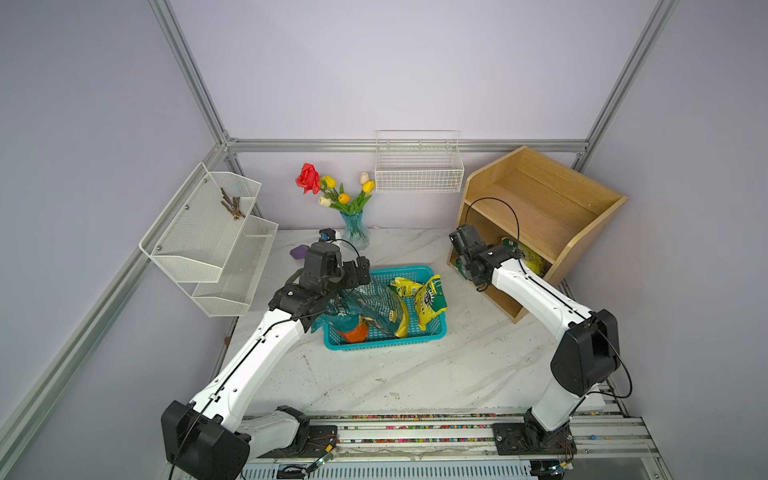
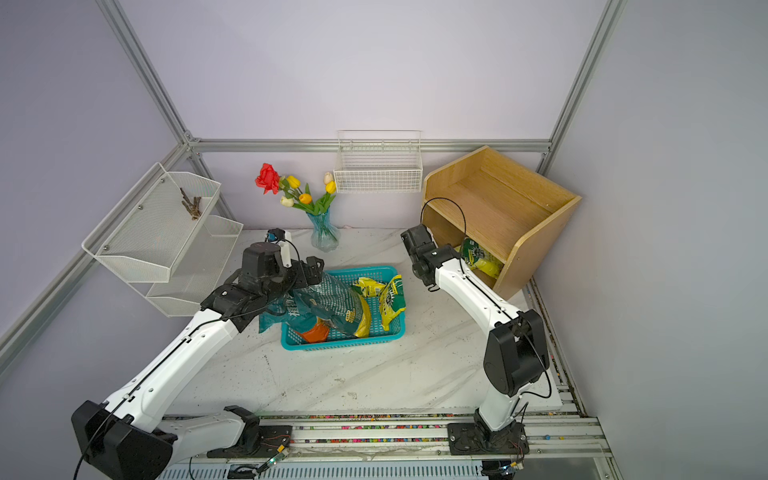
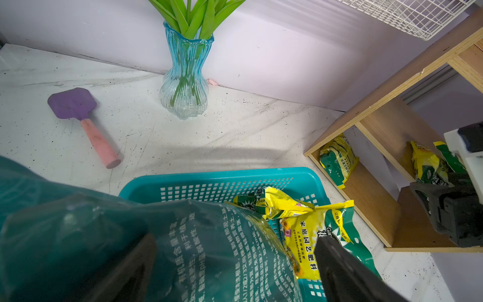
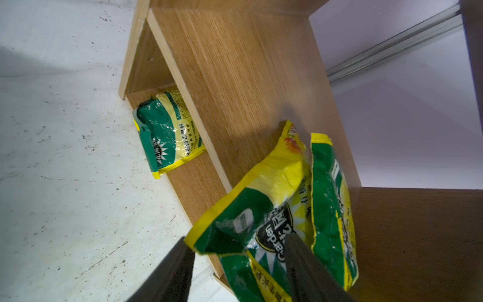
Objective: Take down the fertilizer bag from the shelf
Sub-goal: Pick up the fertilizer bag from the shelf.
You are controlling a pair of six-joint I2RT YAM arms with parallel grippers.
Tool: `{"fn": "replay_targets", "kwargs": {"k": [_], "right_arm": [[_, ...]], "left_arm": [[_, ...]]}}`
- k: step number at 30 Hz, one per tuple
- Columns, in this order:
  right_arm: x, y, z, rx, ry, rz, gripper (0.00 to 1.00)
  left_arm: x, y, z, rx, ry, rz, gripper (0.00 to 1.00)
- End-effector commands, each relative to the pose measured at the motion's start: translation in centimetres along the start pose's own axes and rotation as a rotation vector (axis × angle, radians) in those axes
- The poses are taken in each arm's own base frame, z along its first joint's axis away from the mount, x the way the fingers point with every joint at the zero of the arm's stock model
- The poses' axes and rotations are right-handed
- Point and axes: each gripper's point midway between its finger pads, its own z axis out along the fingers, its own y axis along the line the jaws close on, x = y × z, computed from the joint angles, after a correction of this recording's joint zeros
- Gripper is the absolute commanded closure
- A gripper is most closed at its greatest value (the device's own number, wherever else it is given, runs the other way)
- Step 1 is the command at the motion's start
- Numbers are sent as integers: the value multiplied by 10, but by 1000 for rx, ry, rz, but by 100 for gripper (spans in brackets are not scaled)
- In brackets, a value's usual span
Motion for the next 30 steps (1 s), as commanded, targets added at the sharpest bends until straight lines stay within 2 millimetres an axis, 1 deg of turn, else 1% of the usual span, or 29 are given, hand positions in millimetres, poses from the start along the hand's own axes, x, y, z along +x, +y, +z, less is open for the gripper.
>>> {"fn": "replay_targets", "kwargs": {"k": [1,4,5,6,7,8,9,11,12,15,16,18,20,23,26,30], "right_arm": [[4,-2,14,69,18,-21,39],[2,3,18,58,12,-16,41],[2,3,19,61,14,-18,42],[1,3,20,65,13,-17,46],[-1,4,19,58,9,-15,55],[-3,4,18,46,1,-6,69],[-7,5,16,32,-10,8,80],[-14,4,10,3,-37,33,94],[-18,3,6,-14,-53,49,99],[-32,-3,-10,-72,-101,113,100],[-37,-5,-18,-103,-124,144,100],[-48,-9,-35,-175,-171,209,100],[-60,-15,-58,-258,-235,284,100],[-76,-25,-87,-352,-333,364,100],[-87,-42,-118,-418,-425,445,100],[-94,-51,-148,-518,-485,510,100]], "left_arm": [[13,14,4,-49,42,7,0],[14,16,2,-55,39,10,0],[14,17,1,-58,39,9,0],[15,17,0,-58,38,9,0],[16,18,0,-60,38,7,0],[17,19,0,-61,39,6,0],[17,19,0,-63,39,6,0],[19,20,0,-65,43,5,0],[19,20,0,-66,43,5,0],[19,20,1,-68,42,5,0],[19,20,2,-67,42,7,0],[18,20,3,-68,43,8,0],[18,20,4,-67,44,7,0],[19,19,5,-64,47,7,0],[19,19,5,-63,47,6,0],[19,20,3,-65,45,5,0]]}}
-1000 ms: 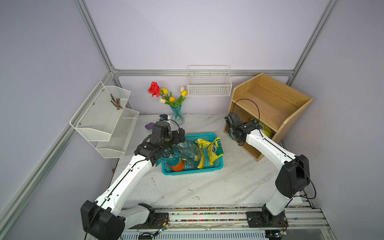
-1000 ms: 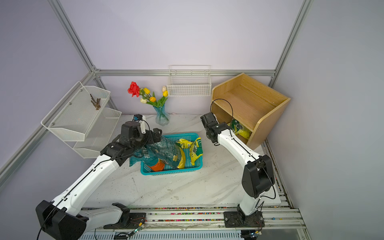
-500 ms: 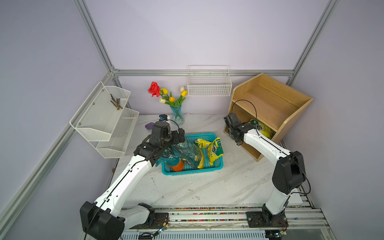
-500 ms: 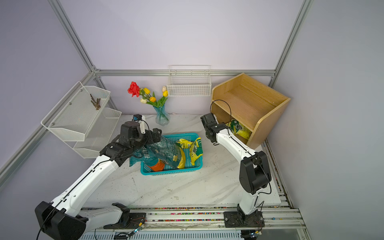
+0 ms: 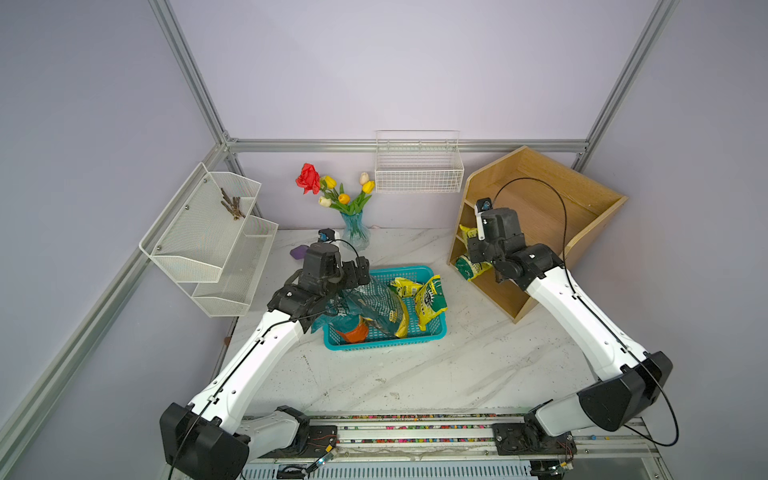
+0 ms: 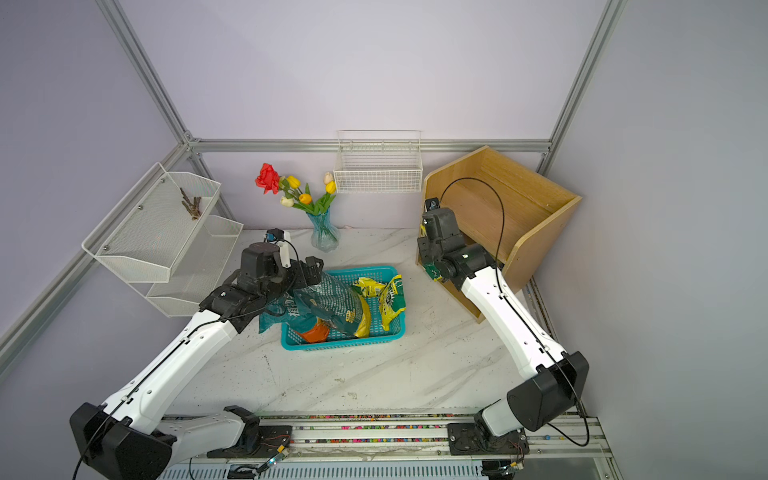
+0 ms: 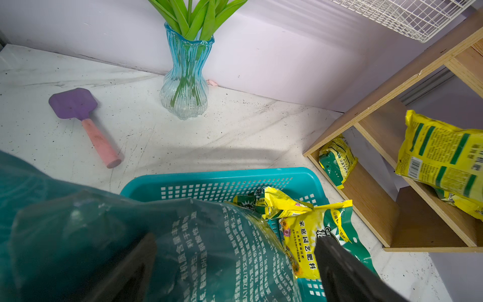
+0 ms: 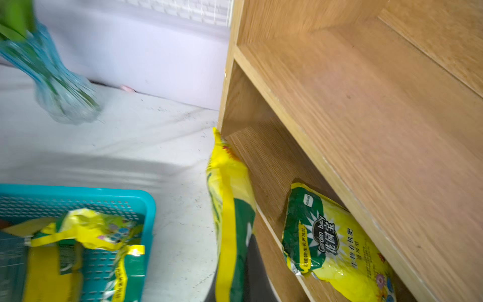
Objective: Take down the fertilizer bag from the shelf
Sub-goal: Pick up the fertilizer bag from the shelf, then place the fertilizer bag in the storage box.
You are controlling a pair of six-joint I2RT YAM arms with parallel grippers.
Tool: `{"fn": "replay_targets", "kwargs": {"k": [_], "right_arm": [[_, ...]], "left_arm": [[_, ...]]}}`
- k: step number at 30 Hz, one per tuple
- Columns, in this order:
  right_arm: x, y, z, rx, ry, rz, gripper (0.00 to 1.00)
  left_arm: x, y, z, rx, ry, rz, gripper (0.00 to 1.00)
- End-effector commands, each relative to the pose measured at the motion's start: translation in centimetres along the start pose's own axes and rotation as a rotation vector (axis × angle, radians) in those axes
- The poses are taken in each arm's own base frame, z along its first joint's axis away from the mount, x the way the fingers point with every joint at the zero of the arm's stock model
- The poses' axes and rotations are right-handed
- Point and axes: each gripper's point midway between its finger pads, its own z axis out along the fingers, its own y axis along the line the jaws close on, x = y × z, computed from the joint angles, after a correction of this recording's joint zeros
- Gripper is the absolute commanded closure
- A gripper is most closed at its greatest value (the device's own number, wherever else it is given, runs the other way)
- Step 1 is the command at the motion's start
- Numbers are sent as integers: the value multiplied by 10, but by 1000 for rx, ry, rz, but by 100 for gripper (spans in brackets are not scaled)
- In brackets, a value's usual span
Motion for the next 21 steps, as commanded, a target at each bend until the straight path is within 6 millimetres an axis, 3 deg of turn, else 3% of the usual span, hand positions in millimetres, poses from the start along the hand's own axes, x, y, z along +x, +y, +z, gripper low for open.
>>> {"fn": "replay_targets", "kwargs": {"k": [1,6,11,21], "right_arm": [[-40,16,-29,-150,-128,137,100],[-32,53,-47,-397,-54,270,100],[-16,109,-58,-728,48,410,100],[26,156,-54,-782,220,442,100]], "left_arm": [[20,19,6,-65,48,6,0],[20,19,5,-64,47,6,0],[20,19,5,-65,48,9,0],[19,19,4,-66,47,11,0]]}}
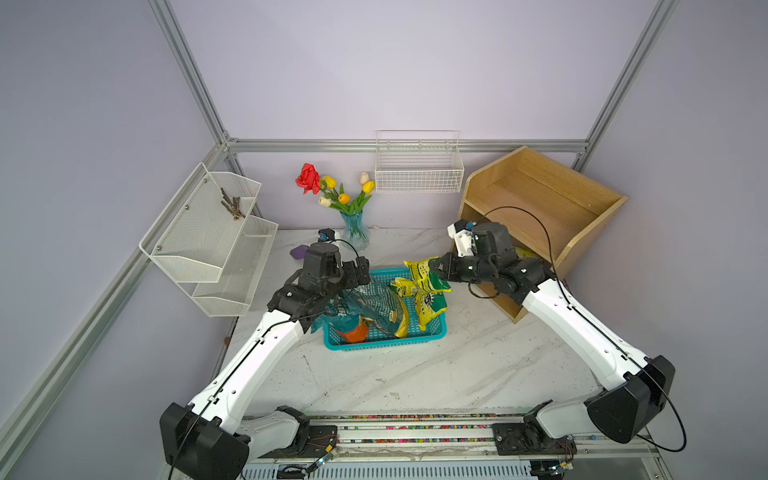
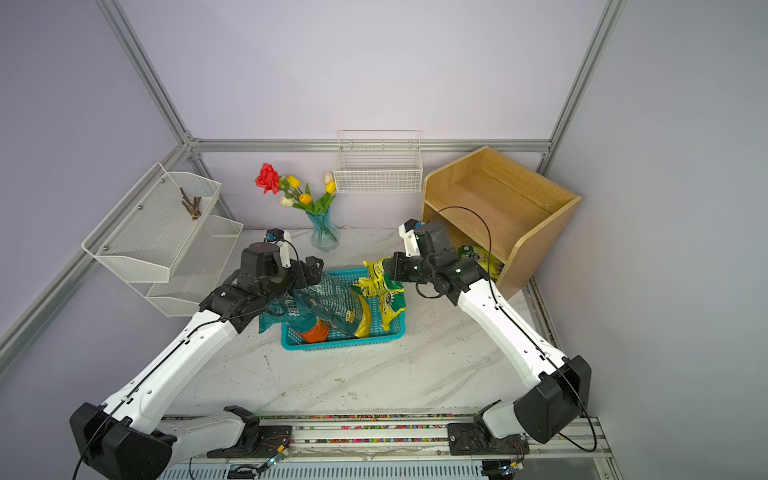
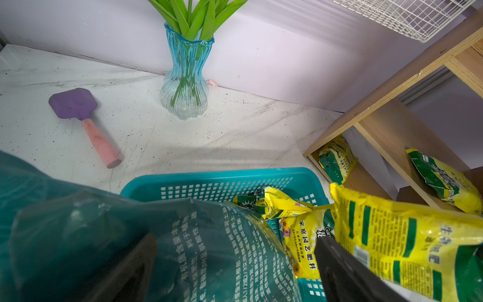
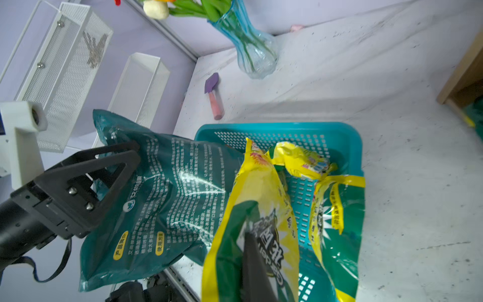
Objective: Take down the fertilizer bag from the shelf
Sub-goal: Place the fertilizer bag in the storage box.
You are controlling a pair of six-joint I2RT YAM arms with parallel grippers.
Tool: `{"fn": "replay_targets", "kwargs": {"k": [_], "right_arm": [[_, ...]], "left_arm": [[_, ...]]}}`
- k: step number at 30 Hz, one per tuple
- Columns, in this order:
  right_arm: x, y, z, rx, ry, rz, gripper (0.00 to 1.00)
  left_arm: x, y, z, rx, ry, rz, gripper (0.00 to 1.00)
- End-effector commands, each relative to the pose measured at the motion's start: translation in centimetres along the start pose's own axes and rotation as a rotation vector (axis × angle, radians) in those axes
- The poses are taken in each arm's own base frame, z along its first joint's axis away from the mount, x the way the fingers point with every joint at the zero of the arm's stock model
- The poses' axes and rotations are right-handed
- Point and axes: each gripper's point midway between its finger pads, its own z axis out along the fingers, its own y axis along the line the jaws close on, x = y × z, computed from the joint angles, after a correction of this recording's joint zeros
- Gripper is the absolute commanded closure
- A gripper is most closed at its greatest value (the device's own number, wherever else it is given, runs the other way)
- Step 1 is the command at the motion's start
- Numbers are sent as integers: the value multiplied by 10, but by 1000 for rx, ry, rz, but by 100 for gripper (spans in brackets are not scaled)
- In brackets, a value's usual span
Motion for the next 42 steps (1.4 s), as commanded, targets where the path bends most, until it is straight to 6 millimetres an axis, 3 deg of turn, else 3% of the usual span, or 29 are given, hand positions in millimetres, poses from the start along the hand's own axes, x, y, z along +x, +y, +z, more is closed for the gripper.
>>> {"fn": "replay_targets", "kwargs": {"k": [1,6,15,25,30,32,35,38,42], "right_arm": [[-7,26,-4,-58,-25,-6,100],[19,19,5,13,54,-10,100],[51,-6,46,128,121,-31,100],[117,-44,125,152,343,19,100],[138,-51,145,158,378,22,100],[134,-49,144,156,368,11,90],[114,-41,133,168,311,-42,64],[81,-23,111,162,222,-132,54],[36,-3,75,183,79,-258,50]], "left_arm": [[19,19,4,-66,48,11,0],[19,19,7,-68,52,11,0],[19,17,6,-56,52,1,0],[21,20,1,-64,47,-2,0],[22,21,0,-69,48,0,0],[22,22,0,-71,47,2,0],[22,22,0,-76,47,6,0],[21,22,0,-77,47,6,0],[22,22,1,-75,50,4,0]]}}
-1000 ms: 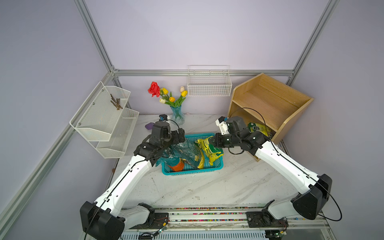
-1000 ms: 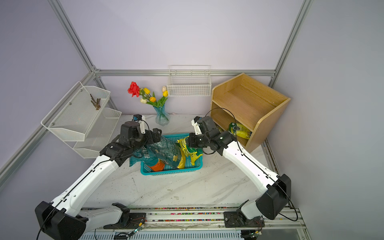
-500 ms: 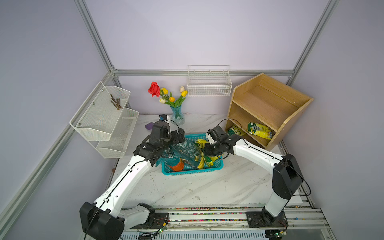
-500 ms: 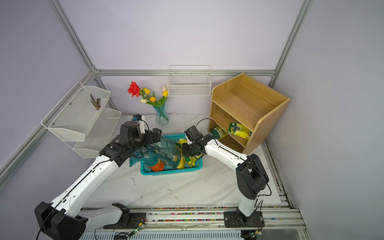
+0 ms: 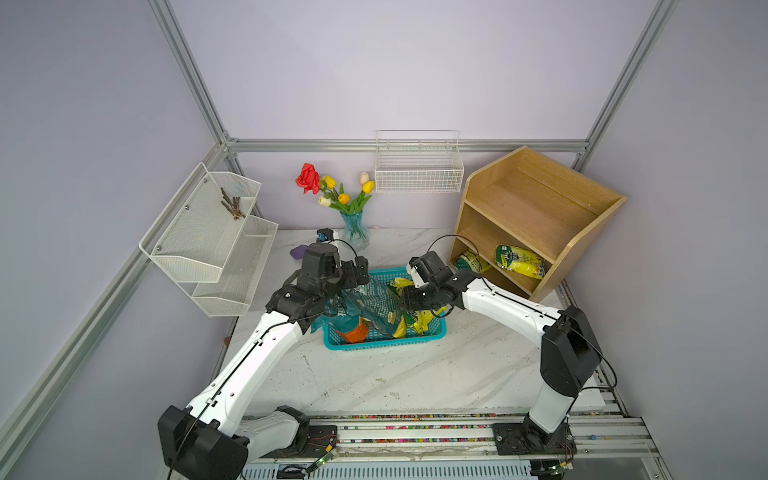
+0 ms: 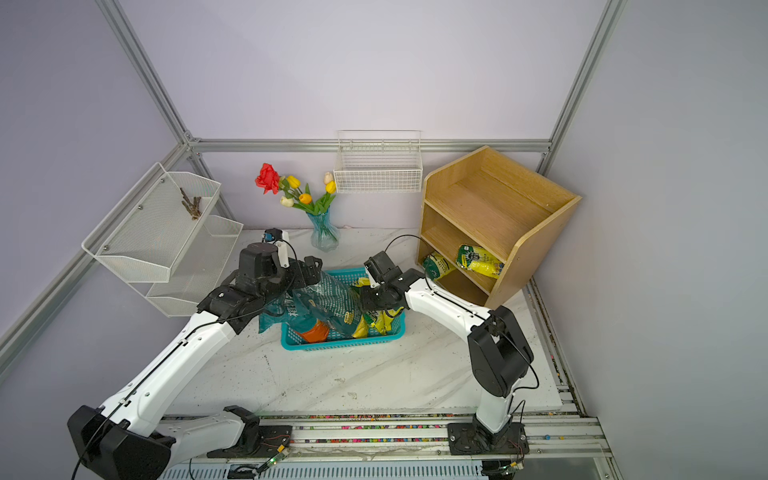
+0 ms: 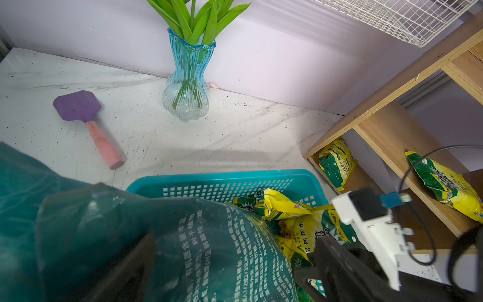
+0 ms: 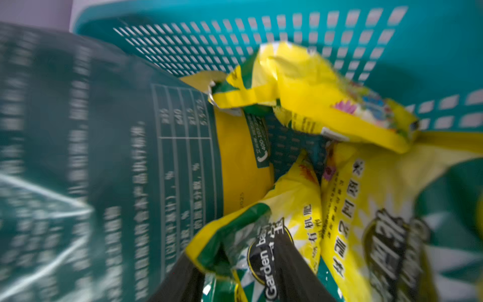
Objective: Take down the fertilizer bag from the shelf
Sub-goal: Place the fertilizer bag in the storage box, then pick up the fertilizer bag from the shelf.
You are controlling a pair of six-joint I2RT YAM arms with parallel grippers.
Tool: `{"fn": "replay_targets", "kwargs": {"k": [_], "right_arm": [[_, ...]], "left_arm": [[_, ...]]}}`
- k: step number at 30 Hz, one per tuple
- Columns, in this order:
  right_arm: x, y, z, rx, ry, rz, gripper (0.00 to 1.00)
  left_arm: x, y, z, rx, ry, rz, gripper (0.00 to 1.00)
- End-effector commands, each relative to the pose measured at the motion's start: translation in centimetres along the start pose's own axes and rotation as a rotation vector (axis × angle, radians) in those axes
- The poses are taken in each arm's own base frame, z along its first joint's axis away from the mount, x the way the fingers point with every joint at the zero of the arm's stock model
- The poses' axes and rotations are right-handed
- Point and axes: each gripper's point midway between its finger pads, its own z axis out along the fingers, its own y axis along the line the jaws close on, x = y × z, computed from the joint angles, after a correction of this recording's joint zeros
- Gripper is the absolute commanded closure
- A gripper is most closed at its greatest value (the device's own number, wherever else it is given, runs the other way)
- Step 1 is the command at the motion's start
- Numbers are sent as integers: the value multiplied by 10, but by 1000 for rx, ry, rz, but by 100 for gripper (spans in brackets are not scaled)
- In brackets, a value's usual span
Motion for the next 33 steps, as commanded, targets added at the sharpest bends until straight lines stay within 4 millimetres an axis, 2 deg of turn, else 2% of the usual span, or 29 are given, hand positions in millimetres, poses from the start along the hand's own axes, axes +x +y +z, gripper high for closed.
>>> {"fn": "replay_targets", "kwargs": {"k": [1,3,6,7,8,10,12,14,18,22,23,25,33], "right_arm": [[-49,18,-69,32,-215,-143,49],[-61,11,-91,105,-266,-185,47],[-71,-14,-118,254,-316,-240,44],[-72,-26,-122,313,-312,-269,43],[-75,-38,-139,382,-334,-291,40],[-78,-69,-156,533,-337,-307,37],[-76,-97,-167,634,-308,-309,37],[-70,-121,-171,700,-261,-304,37],[-58,-154,-171,861,-179,-329,35],[-50,-182,-158,1010,-79,-381,36],[-51,-188,-157,1050,-61,-396,35],[-54,-198,-157,1113,-35,-408,29],[-74,-232,-162,1183,-15,-340,28]], "left_arm": [[24,21,5,-71,60,5,0],[24,21,4,-71,58,4,0],[24,22,3,-73,56,8,0],[24,22,3,-72,57,9,0],[24,22,2,-71,55,9,0],[23,21,1,-68,53,8,0],[23,21,1,-65,50,8,0],[23,20,1,-64,49,6,0],[22,18,3,-56,53,2,0],[21,17,5,-51,56,7,0],[21,16,5,-48,55,8,0],[20,16,5,-47,55,10,0],[17,15,4,-49,55,22,0]]}}
